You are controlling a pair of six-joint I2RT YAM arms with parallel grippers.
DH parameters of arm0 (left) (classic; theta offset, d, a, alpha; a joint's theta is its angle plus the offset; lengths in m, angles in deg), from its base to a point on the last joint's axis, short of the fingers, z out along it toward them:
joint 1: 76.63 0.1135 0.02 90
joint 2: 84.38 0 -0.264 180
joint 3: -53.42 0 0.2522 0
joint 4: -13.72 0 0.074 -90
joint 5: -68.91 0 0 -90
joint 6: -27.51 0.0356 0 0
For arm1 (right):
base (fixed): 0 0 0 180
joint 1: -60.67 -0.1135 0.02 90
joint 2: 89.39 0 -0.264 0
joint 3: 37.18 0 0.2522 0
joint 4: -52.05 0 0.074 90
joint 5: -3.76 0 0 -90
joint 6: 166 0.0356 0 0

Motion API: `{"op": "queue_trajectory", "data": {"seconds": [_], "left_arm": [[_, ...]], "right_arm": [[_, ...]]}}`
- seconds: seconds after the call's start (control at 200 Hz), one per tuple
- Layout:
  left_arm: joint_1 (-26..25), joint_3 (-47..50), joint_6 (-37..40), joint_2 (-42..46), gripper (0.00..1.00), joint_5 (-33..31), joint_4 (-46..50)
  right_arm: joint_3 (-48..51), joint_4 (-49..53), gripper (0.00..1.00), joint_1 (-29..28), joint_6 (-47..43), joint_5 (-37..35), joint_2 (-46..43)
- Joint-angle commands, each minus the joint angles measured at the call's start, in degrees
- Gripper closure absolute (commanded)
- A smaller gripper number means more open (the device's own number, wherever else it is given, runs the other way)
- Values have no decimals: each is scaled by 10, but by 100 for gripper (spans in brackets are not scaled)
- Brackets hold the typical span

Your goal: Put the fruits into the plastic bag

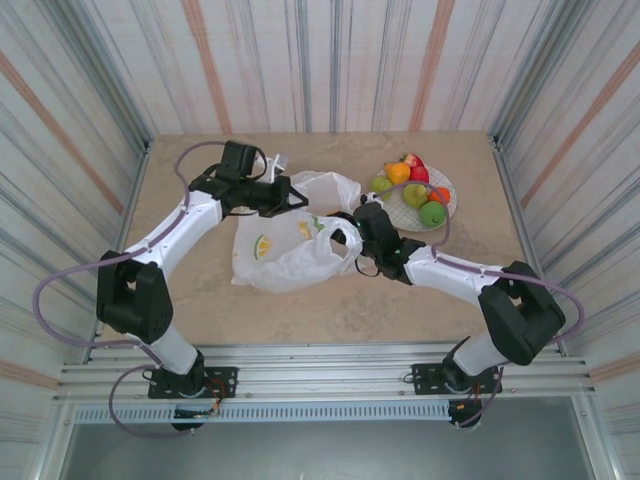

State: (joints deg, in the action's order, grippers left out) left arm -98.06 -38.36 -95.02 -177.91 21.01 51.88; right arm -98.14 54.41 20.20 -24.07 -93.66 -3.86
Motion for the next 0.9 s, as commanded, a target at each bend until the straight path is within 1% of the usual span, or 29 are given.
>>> {"op": "queue_trajectory", "data": {"seconds": [0.0,0.12,0.506,0.897], "left_arm": [[-4,-20,-30,-15,100,22,-18],[-7,-32,-34,-33,100,34,-15],[-11,-27,-20,-47,100,31,-19],[2,-22,-14,-45,100,33,-19]], "right_arm": [[-16,39,35,2,39,23,22],[-34,46,33,1,47,66,48],[-96,36,23,6,85,127,110],[-111,22,10,7,95,184,115]]}}
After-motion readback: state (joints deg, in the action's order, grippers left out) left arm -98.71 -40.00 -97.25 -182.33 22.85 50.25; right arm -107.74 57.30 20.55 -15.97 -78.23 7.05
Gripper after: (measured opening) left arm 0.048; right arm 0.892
